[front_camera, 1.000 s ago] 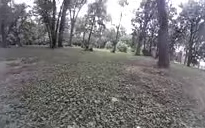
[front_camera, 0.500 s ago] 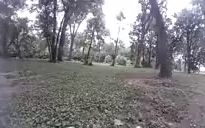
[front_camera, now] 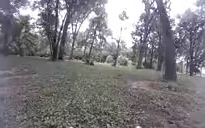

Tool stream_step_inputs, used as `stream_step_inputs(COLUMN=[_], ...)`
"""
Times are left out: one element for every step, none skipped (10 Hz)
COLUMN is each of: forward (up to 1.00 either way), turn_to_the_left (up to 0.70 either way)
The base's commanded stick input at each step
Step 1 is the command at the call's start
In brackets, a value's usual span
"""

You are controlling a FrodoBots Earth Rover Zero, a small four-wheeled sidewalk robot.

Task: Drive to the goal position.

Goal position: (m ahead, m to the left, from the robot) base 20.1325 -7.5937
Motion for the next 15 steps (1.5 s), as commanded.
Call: stream_step_inputs(forward=[0.70,0.70,0.70,0.70,0.70,0.70,0.70,0.70,0.70,0.70,0.70,0.70,0.70,0.70,0.70], turn_to_the_left=[-0.13,-0.08,0.00,0.00,0.00,0.00,0.00,-0.01,-0.02,-0.03,-0.05,-0.08,0.00,0.00,0.00])
